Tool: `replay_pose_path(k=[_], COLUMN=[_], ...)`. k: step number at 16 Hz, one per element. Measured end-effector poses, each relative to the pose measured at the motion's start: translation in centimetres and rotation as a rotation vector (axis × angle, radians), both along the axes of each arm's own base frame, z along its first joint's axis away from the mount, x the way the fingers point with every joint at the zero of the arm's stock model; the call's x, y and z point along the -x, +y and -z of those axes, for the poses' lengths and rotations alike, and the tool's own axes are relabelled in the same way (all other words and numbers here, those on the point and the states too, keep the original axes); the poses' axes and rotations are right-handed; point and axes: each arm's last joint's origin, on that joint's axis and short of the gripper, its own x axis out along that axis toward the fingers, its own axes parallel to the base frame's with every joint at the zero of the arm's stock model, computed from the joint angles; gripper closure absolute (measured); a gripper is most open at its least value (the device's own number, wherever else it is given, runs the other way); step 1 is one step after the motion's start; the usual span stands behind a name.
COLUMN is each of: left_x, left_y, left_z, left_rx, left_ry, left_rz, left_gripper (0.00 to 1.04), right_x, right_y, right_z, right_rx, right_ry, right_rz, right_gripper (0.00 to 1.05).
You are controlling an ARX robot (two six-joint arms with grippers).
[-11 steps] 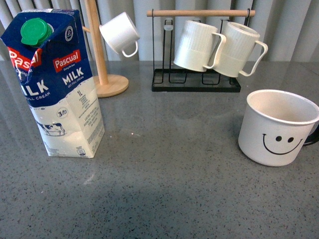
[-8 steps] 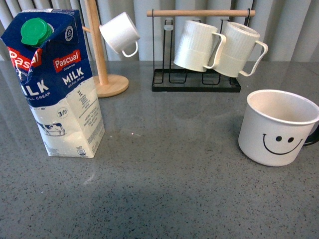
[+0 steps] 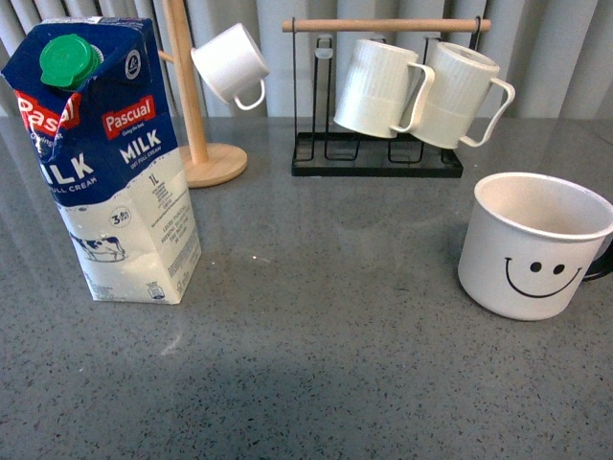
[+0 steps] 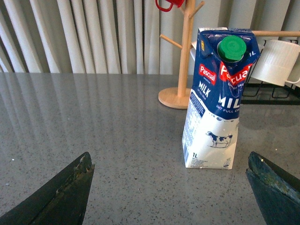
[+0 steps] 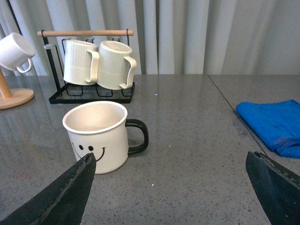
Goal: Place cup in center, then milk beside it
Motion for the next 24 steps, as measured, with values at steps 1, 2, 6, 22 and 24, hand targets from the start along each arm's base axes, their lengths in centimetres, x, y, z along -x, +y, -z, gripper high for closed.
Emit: replay_pose_path(k=[1,2,6,22,24], left_x=[0.0,0.0,0.0,0.0,0.0], left_y=[0.0,0.0,0.0,0.0,0.0], left_z=[0.0,0.0,0.0,0.0,0.0], left_rx=[0.000,0.000,0.000,0.000,0.000], left_ry=[0.000,0.000,0.000,0.000,0.000], left_rz=[0.000,0.000,0.000,0.000,0.000], left_gripper=[0.07,0.07,0.07,0.07,0.07], right_x=[0.0,0.0,0.0,-18.9,-21.6], right_y=[0.0,0.0,0.0,2.1,2.6], right_z=[0.0,0.0,0.0,-12.0,-10.3], right_rx=[0.000,0.000,0.000,0.090,0.153], right_ry=[0.000,0.000,0.000,0.395,0.566], right_rz=[0.000,0.000,0.000,-0.258,-0.304], right_gripper=[0.07,0.07,0.07,0.07,0.07])
